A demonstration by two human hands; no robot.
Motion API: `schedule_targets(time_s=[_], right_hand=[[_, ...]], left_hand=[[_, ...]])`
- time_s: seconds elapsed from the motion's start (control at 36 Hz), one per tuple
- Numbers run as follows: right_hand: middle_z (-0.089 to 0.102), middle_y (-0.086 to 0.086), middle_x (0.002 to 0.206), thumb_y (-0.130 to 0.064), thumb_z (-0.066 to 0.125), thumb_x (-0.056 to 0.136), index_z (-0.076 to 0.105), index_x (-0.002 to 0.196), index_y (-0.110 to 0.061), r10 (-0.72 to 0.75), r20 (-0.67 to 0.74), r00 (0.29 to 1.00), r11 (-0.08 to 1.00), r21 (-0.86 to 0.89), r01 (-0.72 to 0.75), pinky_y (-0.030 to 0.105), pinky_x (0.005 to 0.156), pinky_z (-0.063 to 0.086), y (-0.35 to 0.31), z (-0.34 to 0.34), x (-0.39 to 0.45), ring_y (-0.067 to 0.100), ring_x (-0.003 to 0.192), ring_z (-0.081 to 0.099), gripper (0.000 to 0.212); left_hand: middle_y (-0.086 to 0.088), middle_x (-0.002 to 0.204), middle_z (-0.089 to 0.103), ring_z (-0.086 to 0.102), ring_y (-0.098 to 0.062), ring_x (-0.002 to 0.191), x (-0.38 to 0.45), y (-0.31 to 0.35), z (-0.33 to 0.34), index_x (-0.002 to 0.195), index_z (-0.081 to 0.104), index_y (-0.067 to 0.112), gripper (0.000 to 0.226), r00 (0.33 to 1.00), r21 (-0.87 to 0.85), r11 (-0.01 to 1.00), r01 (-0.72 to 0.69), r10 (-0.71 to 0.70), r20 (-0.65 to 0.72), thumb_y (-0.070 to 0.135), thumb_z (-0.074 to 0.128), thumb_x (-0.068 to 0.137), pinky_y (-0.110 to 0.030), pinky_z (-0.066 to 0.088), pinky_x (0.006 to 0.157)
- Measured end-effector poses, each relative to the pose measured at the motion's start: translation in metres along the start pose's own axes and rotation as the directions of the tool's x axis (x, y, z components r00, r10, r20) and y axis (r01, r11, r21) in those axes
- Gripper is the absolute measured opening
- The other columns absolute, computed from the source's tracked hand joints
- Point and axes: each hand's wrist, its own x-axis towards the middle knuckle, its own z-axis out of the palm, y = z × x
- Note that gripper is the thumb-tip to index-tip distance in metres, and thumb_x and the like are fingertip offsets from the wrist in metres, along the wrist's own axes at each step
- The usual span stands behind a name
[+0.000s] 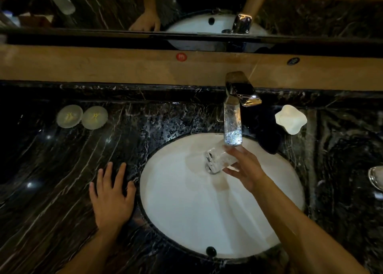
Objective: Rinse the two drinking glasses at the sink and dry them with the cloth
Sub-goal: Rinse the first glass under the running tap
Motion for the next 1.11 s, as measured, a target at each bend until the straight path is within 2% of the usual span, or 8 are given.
schedule_targets(time_s=[0.14, 0.22, 0.56, 0.64, 0.81, 0.89, 0.97, 1.11], right_hand=[[0.069, 0.010, 0.116, -0.032, 0.075, 0.086, 0.069, 0.115, -0.017, 0.106, -0.015, 0.994, 0.982, 0.162, -0.103, 0.039, 0.077, 0.059, 0.002, -0.006, 0.005, 0.028, 0.102, 0.069, 0.034], [0.063, 0.010, 0.124, -0.039, 0.084, 0.077, 0.066, 0.124, -0.016, 0.201, -0.018, 0.979, 0.941, 0.282, -0.188, 0.037, 0.073, 0.060, 0.004, -0.011, 0.009, 0.029, 0.108, 0.066, 0.056], [0.071, 0.008, 0.101, -0.048, 0.085, 0.070, 0.061, 0.108, 0.000, 0.412, 0.113, 0.904, 0.588, 0.725, -0.358, 0.032, 0.073, 0.064, 0.013, -0.006, 0.008, 0.022, 0.064, 0.070, 0.066], [0.067, 0.018, 0.119, -0.046, 0.084, 0.073, 0.055, 0.126, 0.003, 0.407, 0.125, 0.905, 0.511, 0.789, -0.339, 0.034, 0.051, 0.062, 0.016, -0.003, 0.005, 0.029, 0.077, 0.072, 0.078], [0.069, 0.026, 0.101, -0.045, 0.083, 0.075, 0.052, 0.127, 0.005, 0.374, 0.163, 0.913, 0.421, 0.847, -0.324, 0.040, 0.056, 0.064, 0.020, 0.001, 0.000, 0.033, 0.091, 0.071, 0.078], [0.066, 0.021, 0.114, -0.040, 0.081, 0.079, 0.054, 0.127, 0.004, 0.327, 0.115, 0.938, 0.458, 0.849, -0.264, 0.042, 0.059, 0.064, 0.019, 0.007, 0.000, 0.032, 0.100, 0.069, 0.071], [0.064, 0.011, 0.126, -0.037, 0.074, 0.088, 0.062, 0.127, -0.007, 0.166, -0.005, 0.986, 0.689, 0.716, -0.113, 0.038, 0.074, 0.064, 0.018, 0.009, 0.001, 0.024, 0.106, 0.066, 0.050], [0.065, 0.007, 0.125, -0.028, 0.085, 0.078, 0.058, 0.129, -0.016, -0.215, -0.298, 0.930, 0.975, -0.012, 0.221, 0.039, 0.087, 0.059, 0.009, 0.008, -0.008, 0.020, 0.104, 0.067, 0.059]], left_hand=[[-0.012, 0.160, 0.034, 0.025, -0.035, 0.149, 0.000, -0.001, 0.002, 0.151, 0.043, 0.027, 0.064, 1.000, -0.017, 1.000, -0.012, 0.012, -0.015, 0.052, 0.031, 0.093, -0.061, 0.018, 0.118], [-0.012, 0.160, 0.034, 0.024, -0.035, 0.149, -0.001, 0.000, 0.001, 0.151, 0.042, 0.027, 0.064, 1.000, -0.022, 1.000, -0.014, 0.014, -0.015, 0.052, 0.030, 0.093, -0.061, 0.018, 0.118], [-0.012, 0.160, 0.034, 0.024, -0.035, 0.149, 0.000, 0.000, 0.001, 0.151, 0.042, 0.026, 0.064, 1.000, -0.013, 1.000, -0.016, 0.016, -0.018, 0.052, 0.029, 0.094, -0.061, 0.018, 0.118], [-0.012, 0.160, 0.034, 0.024, -0.035, 0.149, -0.001, 0.000, 0.001, 0.151, 0.042, 0.026, 0.064, 1.000, -0.014, 1.000, -0.012, 0.012, -0.020, 0.052, 0.029, 0.094, -0.061, 0.018, 0.118], [-0.011, 0.160, 0.033, 0.024, -0.034, 0.149, -0.001, 0.000, 0.002, 0.151, 0.042, 0.027, 0.064, 1.000, -0.013, 1.000, -0.007, 0.007, -0.018, 0.052, 0.029, 0.094, -0.060, 0.017, 0.118], [-0.012, 0.160, 0.034, 0.025, -0.035, 0.149, -0.001, 0.000, 0.002, 0.151, 0.043, 0.026, 0.064, 1.000, -0.009, 1.000, -0.008, 0.008, -0.020, 0.052, 0.030, 0.093, -0.060, 0.017, 0.118], [-0.012, 0.160, 0.034, 0.025, -0.034, 0.149, -0.001, 0.000, 0.001, 0.151, 0.042, 0.027, 0.065, 1.000, -0.006, 1.000, -0.001, 0.001, -0.013, 0.053, 0.029, 0.093, -0.060, 0.016, 0.119], [-0.011, 0.161, 0.033, 0.023, -0.033, 0.150, -0.001, 0.000, 0.001, 0.151, 0.041, 0.027, 0.065, 1.000, -0.002, 1.000, 0.007, -0.007, -0.001, 0.053, 0.028, 0.093, -0.059, 0.015, 0.119]])
